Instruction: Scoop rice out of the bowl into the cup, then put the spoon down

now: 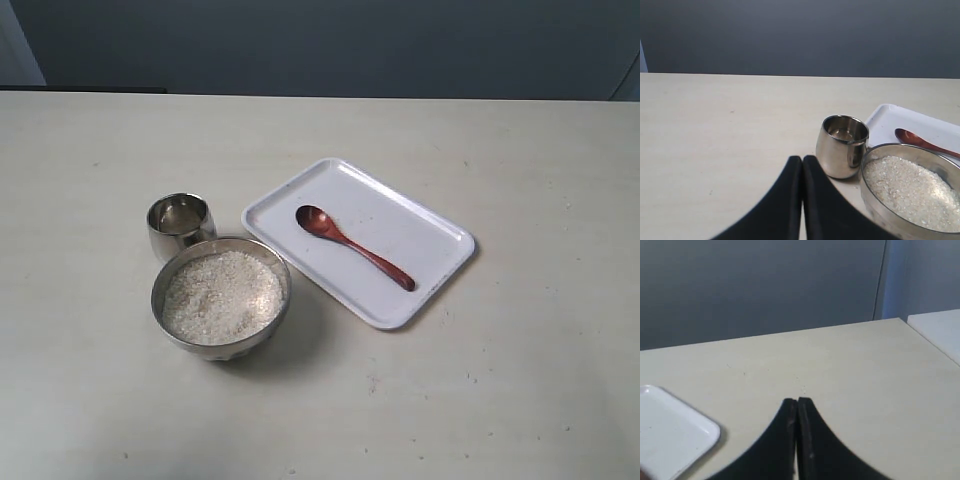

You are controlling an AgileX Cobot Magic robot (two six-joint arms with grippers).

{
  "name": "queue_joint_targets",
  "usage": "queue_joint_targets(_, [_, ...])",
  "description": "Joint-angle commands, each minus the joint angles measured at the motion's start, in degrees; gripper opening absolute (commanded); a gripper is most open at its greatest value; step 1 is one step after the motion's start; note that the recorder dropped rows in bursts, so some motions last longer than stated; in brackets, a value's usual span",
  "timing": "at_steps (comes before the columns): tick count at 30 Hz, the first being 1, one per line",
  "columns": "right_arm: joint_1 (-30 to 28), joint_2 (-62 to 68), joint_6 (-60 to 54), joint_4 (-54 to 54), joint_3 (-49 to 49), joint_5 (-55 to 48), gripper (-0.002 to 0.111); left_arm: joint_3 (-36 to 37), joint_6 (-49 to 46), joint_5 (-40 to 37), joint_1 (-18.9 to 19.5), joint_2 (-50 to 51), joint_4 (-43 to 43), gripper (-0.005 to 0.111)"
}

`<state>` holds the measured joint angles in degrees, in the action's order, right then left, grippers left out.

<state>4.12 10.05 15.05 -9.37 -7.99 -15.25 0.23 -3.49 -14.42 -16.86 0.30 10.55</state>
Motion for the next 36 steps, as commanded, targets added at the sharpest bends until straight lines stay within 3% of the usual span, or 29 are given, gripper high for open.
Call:
queue_joint_targets(1, [-0.94,-6.01,0.01,1.03,7.99,10.08,0.0,-0.23,0.38,0.89,-0.37,-0.3,-0.08,0.001])
queue_joint_targets(8, [-7.48,-10.05,0.01,2.57,7.99,7.23,0.0,-0.23,0.38,0.89,-0.37,-0.3,-0.08,0.001])
queue_joint_targets(36, [-7.48,-10.05,0.1,3.49,7.99,6.53,0.0,-0.23,0.38,0.89,-0.37,-0.3,-0.08,0.001])
